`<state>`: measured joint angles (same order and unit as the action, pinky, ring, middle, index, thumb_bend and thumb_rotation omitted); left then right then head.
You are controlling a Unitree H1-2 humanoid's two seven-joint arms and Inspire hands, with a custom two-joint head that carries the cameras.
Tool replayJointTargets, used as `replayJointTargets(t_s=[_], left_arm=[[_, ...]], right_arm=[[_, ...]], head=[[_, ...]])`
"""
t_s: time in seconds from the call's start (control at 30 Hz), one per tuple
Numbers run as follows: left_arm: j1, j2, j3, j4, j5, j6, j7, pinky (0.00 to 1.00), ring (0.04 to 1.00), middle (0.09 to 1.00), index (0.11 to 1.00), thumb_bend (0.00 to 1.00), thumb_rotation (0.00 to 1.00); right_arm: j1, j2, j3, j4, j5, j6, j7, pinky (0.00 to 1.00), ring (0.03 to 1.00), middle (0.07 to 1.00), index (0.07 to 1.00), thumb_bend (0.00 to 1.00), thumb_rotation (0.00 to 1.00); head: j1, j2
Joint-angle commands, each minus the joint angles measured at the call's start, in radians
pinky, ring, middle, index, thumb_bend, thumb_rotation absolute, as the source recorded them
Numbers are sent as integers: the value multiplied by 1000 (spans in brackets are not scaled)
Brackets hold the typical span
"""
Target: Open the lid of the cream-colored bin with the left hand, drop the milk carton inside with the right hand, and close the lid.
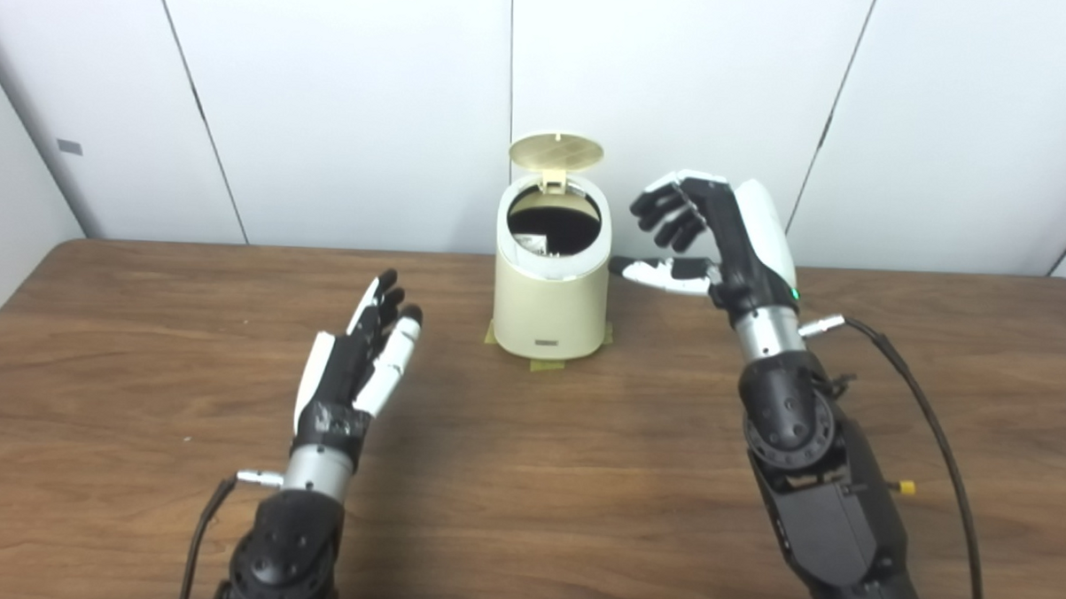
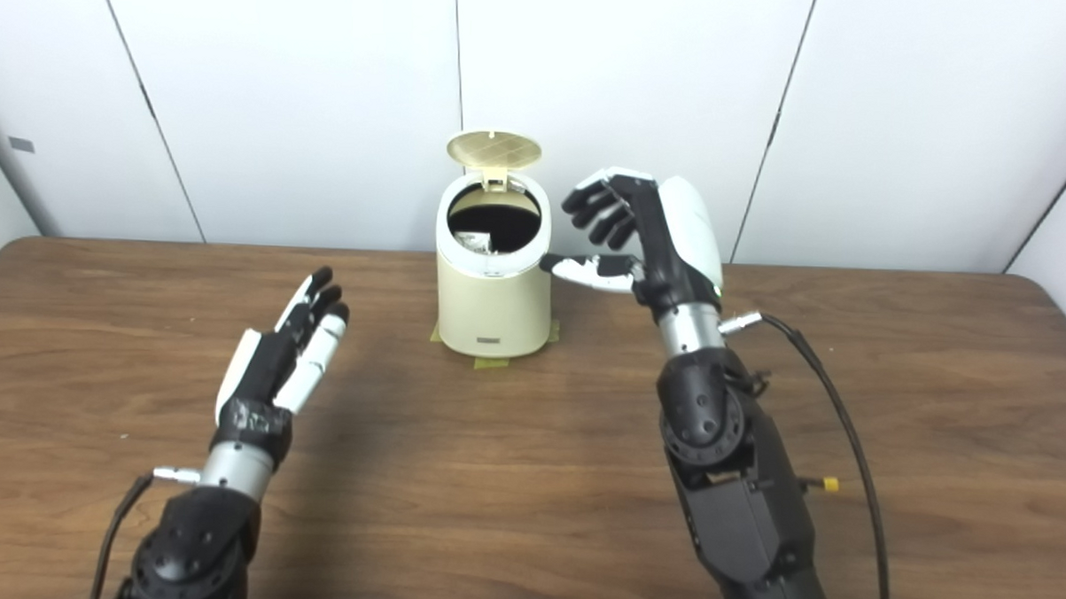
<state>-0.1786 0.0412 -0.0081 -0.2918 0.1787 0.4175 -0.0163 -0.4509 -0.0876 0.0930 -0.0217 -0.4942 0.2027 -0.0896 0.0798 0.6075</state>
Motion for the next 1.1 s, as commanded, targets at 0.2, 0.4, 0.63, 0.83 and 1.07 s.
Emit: replayJointTargets(t_s=[0.2, 0.4, 0.63, 0.83, 1.07], left_arm=[[-166, 41, 51, 53, -126, 32, -54, 937, 944, 950, 992, 348, 836], [-275, 78, 37, 142, -125, 14, -73, 918, 929, 937, 956, 392, 817], [-399, 119, 23, 251, -136, 1, -96, 921, 940, 942, 948, 432, 864], [-495, 129, 18, 343, -140, -22, -109, 950, 950, 947, 959, 441, 982], [-596, 147, 7, 439, -132, -52, -121, 955, 949, 947, 961, 464, 1000]], right_arm=[[120, 53, -134, -210, 318, 184, 131, 458, 514, 546, 498, 506, 131], [208, 30, -117, -262, 377, 232, 168, 725, 804, 780, 720, 548, 841], [259, 36, -109, -236, 416, 228, 169, 793, 894, 877, 837, 523, 978], [283, 58, -93, -202, 417, 185, 145, 779, 877, 853, 836, 513, 1000], [304, 81, -104, -191, 427, 172, 123, 785, 872, 855, 845, 565, 1000]], head=[[8, -11], [12, -15], [10, -23], [5, -34], [1, -39]])
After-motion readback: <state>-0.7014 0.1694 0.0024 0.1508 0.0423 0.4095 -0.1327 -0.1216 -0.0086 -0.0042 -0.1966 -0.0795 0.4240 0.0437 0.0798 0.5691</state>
